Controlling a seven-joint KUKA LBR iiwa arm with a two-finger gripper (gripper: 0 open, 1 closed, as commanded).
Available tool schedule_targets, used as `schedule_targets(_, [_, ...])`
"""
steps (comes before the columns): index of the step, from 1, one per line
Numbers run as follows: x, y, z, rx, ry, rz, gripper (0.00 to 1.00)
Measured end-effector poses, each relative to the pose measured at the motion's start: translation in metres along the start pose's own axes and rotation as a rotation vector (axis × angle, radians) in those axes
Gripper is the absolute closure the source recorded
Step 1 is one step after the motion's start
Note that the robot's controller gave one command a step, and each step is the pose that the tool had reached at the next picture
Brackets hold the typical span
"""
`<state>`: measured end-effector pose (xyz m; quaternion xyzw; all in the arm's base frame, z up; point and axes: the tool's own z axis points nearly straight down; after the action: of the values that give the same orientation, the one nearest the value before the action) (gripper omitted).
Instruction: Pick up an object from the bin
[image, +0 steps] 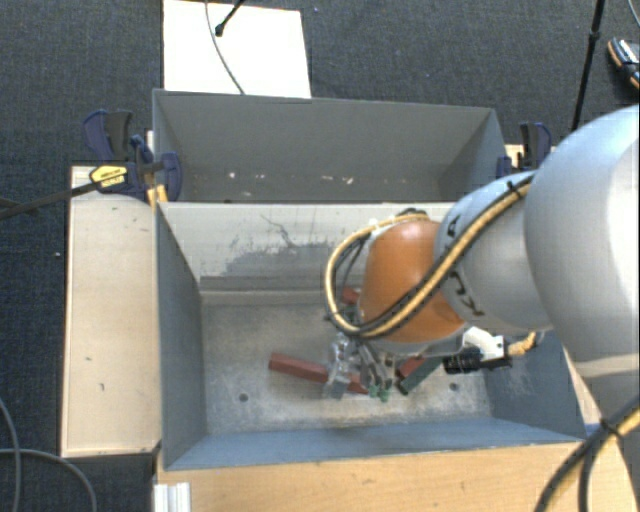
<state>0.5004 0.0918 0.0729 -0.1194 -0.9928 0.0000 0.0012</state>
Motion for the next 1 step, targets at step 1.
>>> schedule_targets(1, [0.0016,-0.0008,-0.0176,0.003,0.006,0.001,1.0])
